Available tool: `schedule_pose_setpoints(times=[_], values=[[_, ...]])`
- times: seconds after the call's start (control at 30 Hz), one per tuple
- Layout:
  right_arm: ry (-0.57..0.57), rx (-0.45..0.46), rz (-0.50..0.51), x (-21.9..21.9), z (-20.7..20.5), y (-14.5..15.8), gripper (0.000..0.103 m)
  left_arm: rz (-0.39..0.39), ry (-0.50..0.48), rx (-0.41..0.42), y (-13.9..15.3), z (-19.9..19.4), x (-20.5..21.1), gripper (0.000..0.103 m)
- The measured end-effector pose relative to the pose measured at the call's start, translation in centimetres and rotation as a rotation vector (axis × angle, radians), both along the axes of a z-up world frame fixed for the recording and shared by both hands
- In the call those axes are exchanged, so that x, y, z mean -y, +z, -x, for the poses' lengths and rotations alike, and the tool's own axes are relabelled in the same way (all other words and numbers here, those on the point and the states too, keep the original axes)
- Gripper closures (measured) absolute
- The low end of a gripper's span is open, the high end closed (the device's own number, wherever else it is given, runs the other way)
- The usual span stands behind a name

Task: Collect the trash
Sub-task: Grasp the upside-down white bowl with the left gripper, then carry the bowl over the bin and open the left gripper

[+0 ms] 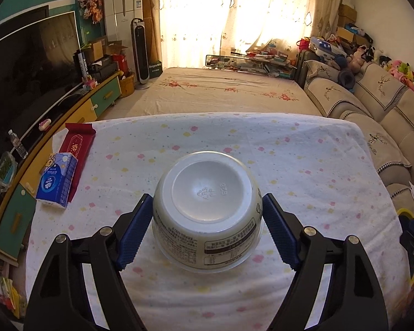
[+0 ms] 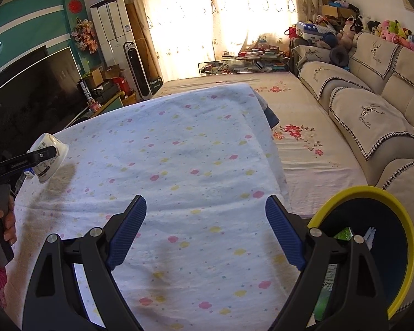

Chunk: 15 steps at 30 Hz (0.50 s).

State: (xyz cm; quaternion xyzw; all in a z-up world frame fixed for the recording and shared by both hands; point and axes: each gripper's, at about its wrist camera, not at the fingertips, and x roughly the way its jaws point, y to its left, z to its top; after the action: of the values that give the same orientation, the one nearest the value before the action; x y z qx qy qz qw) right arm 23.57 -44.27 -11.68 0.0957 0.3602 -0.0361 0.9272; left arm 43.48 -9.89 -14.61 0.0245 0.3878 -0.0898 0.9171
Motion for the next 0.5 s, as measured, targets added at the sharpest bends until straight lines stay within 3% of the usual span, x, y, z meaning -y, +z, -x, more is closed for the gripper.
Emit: schedule_pose_setpoints(times=[0.2, 0.5], values=[[-0.016, 0.014, 0.011, 0.4, 0.8, 0.7, 0.02, 0.035, -0.07, 0.027, 2.4, 7.1, 1.6, 0.024], [-0.057, 0.056, 0.037, 4.3, 7.3, 3.2, 0.019, 0.048, -0.184, 0.053, 4.9, 14.8, 6.7, 0.024]])
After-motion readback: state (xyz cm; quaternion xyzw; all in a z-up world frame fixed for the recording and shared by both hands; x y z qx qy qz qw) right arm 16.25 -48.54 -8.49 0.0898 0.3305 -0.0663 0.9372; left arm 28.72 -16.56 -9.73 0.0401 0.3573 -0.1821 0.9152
